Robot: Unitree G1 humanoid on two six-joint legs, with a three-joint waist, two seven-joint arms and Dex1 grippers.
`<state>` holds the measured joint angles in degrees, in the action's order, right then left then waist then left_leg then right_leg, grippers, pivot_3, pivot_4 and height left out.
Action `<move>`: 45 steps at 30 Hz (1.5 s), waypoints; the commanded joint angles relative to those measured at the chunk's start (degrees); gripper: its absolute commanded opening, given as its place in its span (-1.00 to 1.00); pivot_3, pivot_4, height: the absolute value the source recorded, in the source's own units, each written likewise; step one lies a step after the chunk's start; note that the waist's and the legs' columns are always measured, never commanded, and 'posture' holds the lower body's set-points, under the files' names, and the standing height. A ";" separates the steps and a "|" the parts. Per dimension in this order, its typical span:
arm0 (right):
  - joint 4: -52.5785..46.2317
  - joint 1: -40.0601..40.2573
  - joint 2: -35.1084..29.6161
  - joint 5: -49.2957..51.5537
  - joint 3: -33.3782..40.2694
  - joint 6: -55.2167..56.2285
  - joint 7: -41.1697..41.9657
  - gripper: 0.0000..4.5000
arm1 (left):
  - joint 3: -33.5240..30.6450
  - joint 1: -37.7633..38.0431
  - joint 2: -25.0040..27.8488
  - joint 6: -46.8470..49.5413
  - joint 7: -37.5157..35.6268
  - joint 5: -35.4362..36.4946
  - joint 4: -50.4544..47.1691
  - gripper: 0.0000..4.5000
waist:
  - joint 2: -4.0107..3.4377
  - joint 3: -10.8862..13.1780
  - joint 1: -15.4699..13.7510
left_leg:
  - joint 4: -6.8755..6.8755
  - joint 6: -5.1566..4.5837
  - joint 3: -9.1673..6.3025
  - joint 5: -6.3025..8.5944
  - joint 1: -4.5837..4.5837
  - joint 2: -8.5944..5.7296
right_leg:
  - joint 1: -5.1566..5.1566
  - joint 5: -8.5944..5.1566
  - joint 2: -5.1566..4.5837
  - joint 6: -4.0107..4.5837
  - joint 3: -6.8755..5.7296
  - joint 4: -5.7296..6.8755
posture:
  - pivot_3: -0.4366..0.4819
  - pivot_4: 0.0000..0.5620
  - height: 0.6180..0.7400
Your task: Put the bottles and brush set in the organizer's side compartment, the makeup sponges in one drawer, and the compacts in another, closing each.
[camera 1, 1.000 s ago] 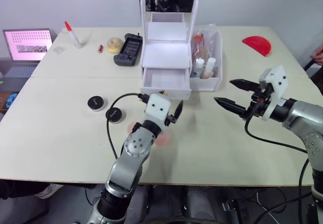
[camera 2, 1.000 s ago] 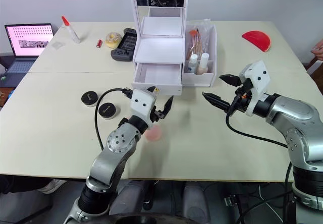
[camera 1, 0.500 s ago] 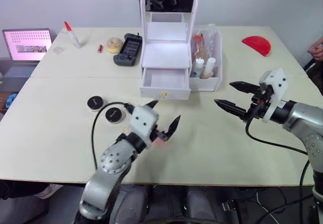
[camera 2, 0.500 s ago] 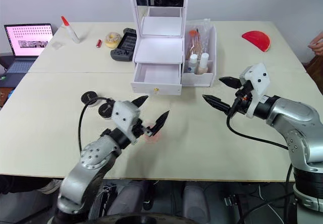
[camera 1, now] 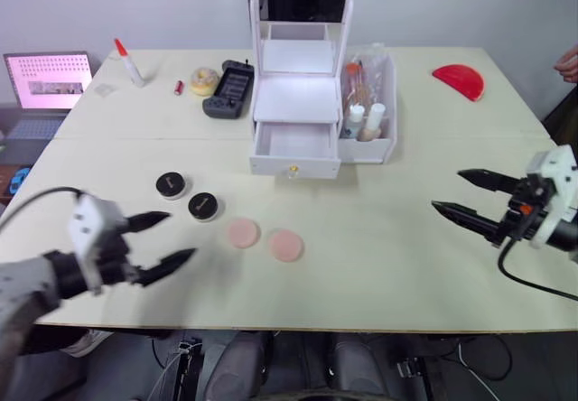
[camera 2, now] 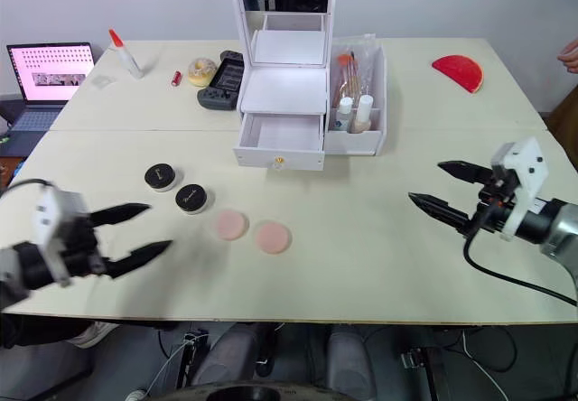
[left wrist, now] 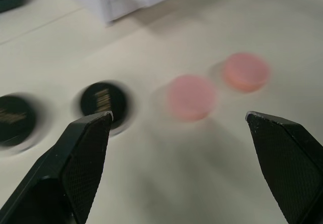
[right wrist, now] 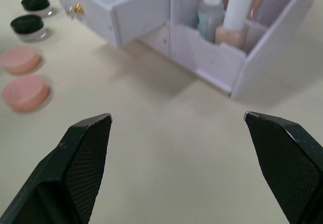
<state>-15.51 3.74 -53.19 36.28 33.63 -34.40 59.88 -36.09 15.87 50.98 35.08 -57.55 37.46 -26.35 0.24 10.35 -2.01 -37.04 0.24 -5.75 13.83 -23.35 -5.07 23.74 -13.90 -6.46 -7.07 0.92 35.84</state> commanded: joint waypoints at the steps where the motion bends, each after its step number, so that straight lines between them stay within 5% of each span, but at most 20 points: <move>1: 2.80 2.11 -1.82 -0.34 4.70 3.01 3.66 1.00 | -6.96 -0.20 3.96 -1.88 -3.68 -1.26 7.34 0.98 | 0.00 0.01 -0.01 | 0.01 0.00 0.00 0.00 0.00 0.02 | 0.00 0.00 -0.01 0.00 0.00 -0.03 | -0.05 -0.47 0.97; 13: 11.95 5.40 -3.55 -3.16 9.12 8.97 7.58 1.00 | -12.34 -1.74 6.46 -9.11 -5.18 -6.98 22.02 0.98 | -0.03 0.02 0.06 | 0.20 0.17 -0.02 0.12 -0.04 0.05 | 0.01 0.02 -0.12 0.02 0.07 -0.33 | -0.05 -0.47 0.97; 22: 8.88 5.84 -2.13 -2.81 7.37 8.57 5.97 1.00 | -7.08 -4.46 6.16 -9.06 -4.88 -6.74 20.00 0.98 | -0.05 0.01 0.05 | 0.21 0.18 -0.02 0.14 -0.05 0.04 | 0.01 0.02 -0.19 0.03 0.06 -0.38 | -0.05 -0.47 0.97; 34: -13.97 -5.10 -2.90 9.98 -7.17 -4.16 0.48 1.00 | 25.06 -16.97 -1.68 -1.01 -0.73 -1.80 -2.72 0.98 | -0.08 0.02 -0.09 | 0.18 0.03 -0.02 0.05 -0.06 0.04 | 0.02 0.07 -0.14 0.03 0.05 -0.35 | -0.05 -0.47 0.97; 40: -16.47 -9.45 -2.48 9.90 -14.37 -3.98 1.00 1.00 | 42.39 -29.88 -7.74 -4.39 -4.11 -8.52 3.89 0.98 | -0.04 0.02 -0.29 | 0.07 -0.02 -0.07 0.04 -0.08 0.01 | -0.08 0.08 -0.09 0.02 -0.08 -0.39 | -0.05 -0.47 0.97; 45: -16.51 -11.62 -1.70 9.37 -16.76 -2.33 0.84 1.00 | 49.03 -35.65 -11.37 -10.39 -7.43 -14.26 13.19 0.98 | -0.02 0.03 0.21 | 0.05 -0.06 -0.08 0.05 -0.07 -0.02 | -0.09 0.09 -0.03 0.00 -0.10 -0.40 | -0.05 -0.47 0.97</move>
<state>-31.17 -6.13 -55.11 45.51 16.36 -38.21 61.03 12.21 -18.97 39.76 27.17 -63.66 24.76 -14.22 0.22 10.39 -1.80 -36.97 0.18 -5.83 13.88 -23.41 -5.07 23.67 -13.81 -6.49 -7.07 0.83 35.44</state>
